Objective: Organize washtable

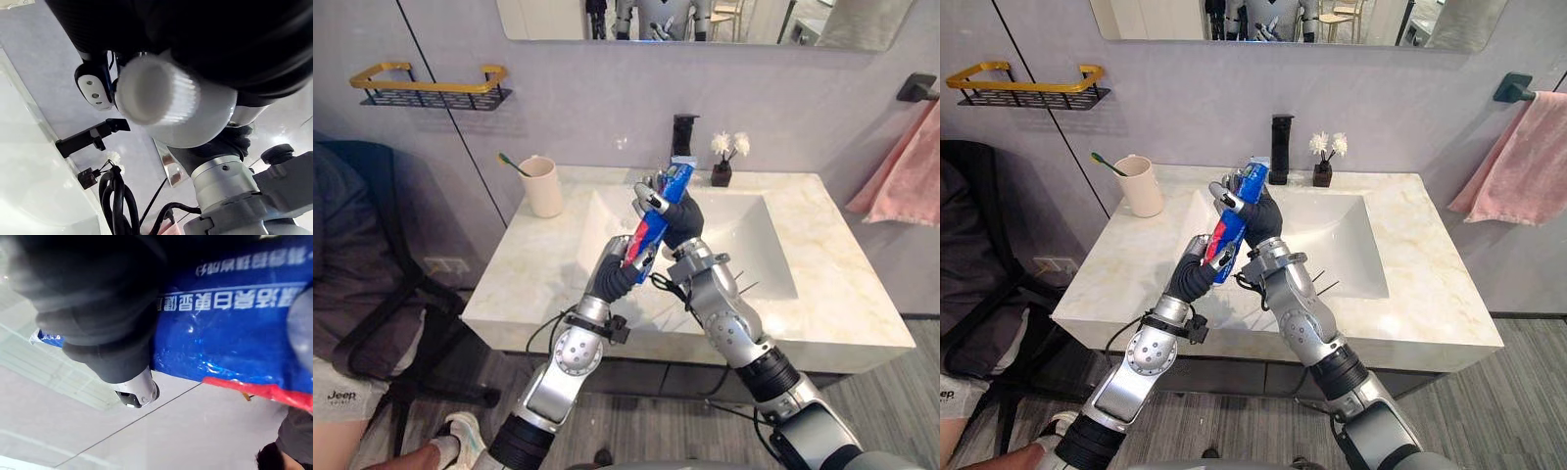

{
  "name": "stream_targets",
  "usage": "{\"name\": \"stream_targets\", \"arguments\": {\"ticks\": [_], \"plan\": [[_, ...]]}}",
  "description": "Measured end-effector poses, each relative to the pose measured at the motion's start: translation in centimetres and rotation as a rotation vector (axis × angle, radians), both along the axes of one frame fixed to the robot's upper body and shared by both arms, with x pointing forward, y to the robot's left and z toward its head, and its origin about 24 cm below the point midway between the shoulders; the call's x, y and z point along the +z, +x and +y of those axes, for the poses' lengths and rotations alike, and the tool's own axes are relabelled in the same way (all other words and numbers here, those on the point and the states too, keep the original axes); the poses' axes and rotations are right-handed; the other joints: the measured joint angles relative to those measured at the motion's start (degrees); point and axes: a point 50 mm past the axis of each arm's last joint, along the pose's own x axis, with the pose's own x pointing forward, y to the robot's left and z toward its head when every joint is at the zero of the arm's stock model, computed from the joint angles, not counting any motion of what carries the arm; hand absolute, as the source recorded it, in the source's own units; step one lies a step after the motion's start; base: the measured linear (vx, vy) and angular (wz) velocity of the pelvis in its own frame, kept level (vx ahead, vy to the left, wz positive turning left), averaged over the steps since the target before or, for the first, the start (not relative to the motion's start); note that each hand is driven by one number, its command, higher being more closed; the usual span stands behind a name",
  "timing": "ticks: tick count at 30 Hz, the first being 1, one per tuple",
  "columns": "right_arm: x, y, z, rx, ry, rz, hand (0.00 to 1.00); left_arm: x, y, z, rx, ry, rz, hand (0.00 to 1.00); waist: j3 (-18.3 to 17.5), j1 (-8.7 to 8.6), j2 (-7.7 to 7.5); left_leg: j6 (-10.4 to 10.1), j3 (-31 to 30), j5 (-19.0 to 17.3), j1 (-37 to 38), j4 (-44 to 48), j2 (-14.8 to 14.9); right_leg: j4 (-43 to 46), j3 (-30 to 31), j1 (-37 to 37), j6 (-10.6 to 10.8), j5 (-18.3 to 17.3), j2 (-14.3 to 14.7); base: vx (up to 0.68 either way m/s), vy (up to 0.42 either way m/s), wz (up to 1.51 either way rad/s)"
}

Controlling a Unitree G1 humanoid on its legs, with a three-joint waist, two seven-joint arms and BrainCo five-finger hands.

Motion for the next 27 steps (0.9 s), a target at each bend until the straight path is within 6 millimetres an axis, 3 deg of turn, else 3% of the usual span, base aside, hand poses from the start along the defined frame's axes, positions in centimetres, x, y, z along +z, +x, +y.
{"name": "stream_targets", "arguments": {"ticks": [8,12,16,22,24,27], "plan": [[1.2,0.1,-0.8,-0.043,0.049,-0.051,1.00,2.0,-0.6,2.1,0.097,-0.054,-0.090,0.00,0.00,-0.40,0.01,-0.03,-0.33,0.16,0.09,-0.05,-0.06,0.02,-0.37,0.29,-0.01,0.01,-0.07,-0.01,-0.004,0.02],[1.3,0.3,-5.6,-0.242,0.117,-0.079,1.00,4.3,-1.5,7.1,0.349,-0.165,-0.213,0.00,-0.01,-0.13,0.00,-0.05,-0.95,0.15,0.23,-0.34,-0.18,-0.16,-1.20,0.94,0.01,-0.05,-0.21,-0.02,-0.008,0.10],[1.3,-0.1,-9.2,-0.385,0.111,-0.103,1.00,5.2,-2.9,9.7,0.465,-0.242,-0.269,0.00,-0.02,1.03,-0.01,-0.06,-1.09,0.14,0.08,-0.35,-0.17,-0.34,-1.50,0.94,-0.03,-0.07,-0.22,0.00,-0.002,0.01],[1.4,-1.4,-11.5,-0.483,0.103,-0.146,1.00,2.6,-5.9,14.2,0.715,-0.329,-0.185,0.00,-0.32,1.23,-0.45,-0.07,-1.63,0.14,-0.13,-0.37,-0.18,-1.18,-1.98,1.34,-0.05,-0.05,-0.17,0.01,-0.009,0.03],[1.1,-1.6,-12.6,-0.536,0.095,-0.138,1.00,0.6,-7.0,16.0,0.826,-0.352,-0.111,0.00,-0.44,1.64,-0.63,-0.08,-1.64,0.13,-0.18,-0.38,-0.18,-1.23,-2.11,1.40,-0.04,-0.07,-0.18,0.01,-0.017,0.05],[0.7,-2.0,-14.4,-0.613,0.090,-0.128,1.00,-3.9,-8.6,18.1,0.977,-0.416,0.071,0.00,-0.49,2.73,-0.71,-0.08,-1.77,0.13,-0.44,-0.41,-0.18,-1.29,-2.49,1.38,0.04,-0.14,-0.27,-0.01,-0.016,0.07]]}}
